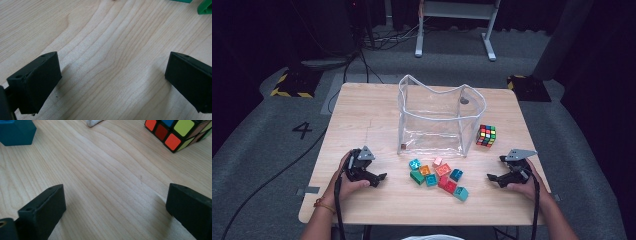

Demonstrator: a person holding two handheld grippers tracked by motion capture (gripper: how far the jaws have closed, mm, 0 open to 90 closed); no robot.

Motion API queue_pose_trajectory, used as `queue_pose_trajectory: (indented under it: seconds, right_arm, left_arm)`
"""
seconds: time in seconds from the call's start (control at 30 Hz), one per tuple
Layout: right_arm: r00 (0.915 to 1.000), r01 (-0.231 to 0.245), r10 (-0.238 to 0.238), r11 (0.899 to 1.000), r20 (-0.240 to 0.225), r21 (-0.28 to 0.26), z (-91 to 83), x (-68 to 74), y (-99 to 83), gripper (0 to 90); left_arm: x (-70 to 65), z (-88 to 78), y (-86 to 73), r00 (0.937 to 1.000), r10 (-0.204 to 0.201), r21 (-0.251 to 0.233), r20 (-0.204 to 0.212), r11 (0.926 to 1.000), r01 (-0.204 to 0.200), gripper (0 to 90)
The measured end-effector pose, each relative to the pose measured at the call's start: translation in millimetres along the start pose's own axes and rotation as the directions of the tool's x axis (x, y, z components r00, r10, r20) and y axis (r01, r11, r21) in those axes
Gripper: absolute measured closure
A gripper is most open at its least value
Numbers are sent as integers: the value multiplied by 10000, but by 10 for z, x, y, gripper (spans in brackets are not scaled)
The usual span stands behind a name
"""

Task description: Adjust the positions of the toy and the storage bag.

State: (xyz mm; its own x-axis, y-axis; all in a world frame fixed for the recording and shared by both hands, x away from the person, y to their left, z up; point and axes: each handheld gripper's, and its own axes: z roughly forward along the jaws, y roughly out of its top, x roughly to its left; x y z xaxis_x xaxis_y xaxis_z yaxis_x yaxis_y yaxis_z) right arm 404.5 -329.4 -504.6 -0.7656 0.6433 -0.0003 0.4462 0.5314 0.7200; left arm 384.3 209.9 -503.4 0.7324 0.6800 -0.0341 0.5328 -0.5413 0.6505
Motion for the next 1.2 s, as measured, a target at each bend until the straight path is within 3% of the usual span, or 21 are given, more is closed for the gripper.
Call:
queue_pose_trajectory:
  seconds: [0.37,0.4,0.43,0.5,0.63,0.7,0.8,0.83,0.9,1.0,1.03,1.2]
  right_arm:
    - [9996,-167,170,9998,213,-137,-13,-6,0,100]
    - [9995,-213,220,9993,225,-297,-24,-9,-3,185]
    - [9996,-116,123,9995,249,-299,-35,-21,-5,196]
    - [9993,-235,245,9991,274,-353,-31,-15,-6,191]
    - [9989,-55,73,9992,457,-395,-34,0,13,202]
    - [9980,128,-89,9980,624,-623,-54,6,34,229]
    - [9988,-74,137,9910,469,-1335,-135,-23,121,301]
    - [9988,-74,137,9910,469,-1335,-135,-23,121,301]
    - [9977,164,-53,9859,675,-1663,-189,9,231,352]
    - [9976,321,-207,9834,655,-1784,-195,23,324,363]
    - [9971,454,-338,9830,679,-1777,-171,51,422,402]
    - [9922,972,-838,9837,926,-1515,-77,133,618,441]
  left_arm:
    - [2,2,6,9998,-28,-36,-182,10000,27,4]
    - [0,4,6,9998,-67,-64,-193,10000,66,6]
    - [1,2,9,9997,-116,-80,-193,9999,114,13]
    - [2,-2,9,9996,-115,-140,-240,9998,112,48]
    - [13,-24,2,9993,-315,-462,-187,9985,306,171]
    - [28,-23,11,9994,-356,-502,-51,9981,353,178]
    - [13,-27,79,9995,-311,-557,-101,9980,305,240]
    - [13,-27,79,9995,-311,-557,-101,9980,305,266]
    - [11,-60,161,9990,-299,-930,-324,9953,268,271]
    - [14,-83,212,9990,-410,-1180,-197,9923,384,271]
    - [19,-89,232,9994,-262,-1192,-229,9926,233,281]
    - [46,-51,425,9982,-519,-1807,-301,9825,456,280]
